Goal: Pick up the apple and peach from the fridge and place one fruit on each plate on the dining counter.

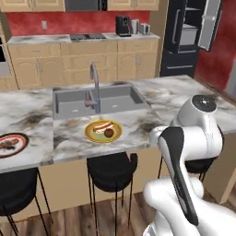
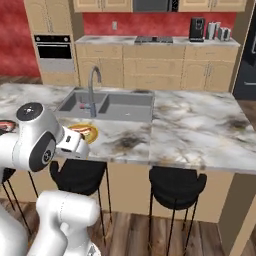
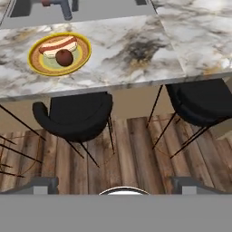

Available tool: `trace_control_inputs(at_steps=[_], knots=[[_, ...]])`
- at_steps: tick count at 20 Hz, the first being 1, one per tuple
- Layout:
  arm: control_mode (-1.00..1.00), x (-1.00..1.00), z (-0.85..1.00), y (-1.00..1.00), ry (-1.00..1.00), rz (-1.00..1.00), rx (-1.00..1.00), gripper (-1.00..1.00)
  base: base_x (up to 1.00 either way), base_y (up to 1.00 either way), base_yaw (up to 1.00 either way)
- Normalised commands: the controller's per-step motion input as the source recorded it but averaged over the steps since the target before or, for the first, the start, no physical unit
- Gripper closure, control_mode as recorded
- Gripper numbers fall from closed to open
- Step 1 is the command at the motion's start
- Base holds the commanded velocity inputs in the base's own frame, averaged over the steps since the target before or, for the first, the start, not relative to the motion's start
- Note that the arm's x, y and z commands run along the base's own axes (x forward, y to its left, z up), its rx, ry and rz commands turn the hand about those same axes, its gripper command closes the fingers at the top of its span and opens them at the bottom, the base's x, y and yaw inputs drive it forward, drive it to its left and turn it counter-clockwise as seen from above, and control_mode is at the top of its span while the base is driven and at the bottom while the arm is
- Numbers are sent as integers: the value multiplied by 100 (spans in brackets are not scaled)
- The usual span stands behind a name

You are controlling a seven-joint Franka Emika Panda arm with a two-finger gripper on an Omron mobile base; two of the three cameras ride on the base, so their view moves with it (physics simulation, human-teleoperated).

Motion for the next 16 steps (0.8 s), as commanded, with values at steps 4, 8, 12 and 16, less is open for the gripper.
trace_control_inputs(at_steps=[4, 8, 12, 16], knots=[[100, 0, 0, 0, 0, 0, 0, -100, -61, -100, -12], [100, 0, 0, 0, 0, 0, 0, -100, -30, -100, -8], [100, 0, 0, 0, 0, 0, 0, -100, 0, -100, -1], [100, 0, 0, 0, 0, 0, 0, -100, 0, -100, 0]])
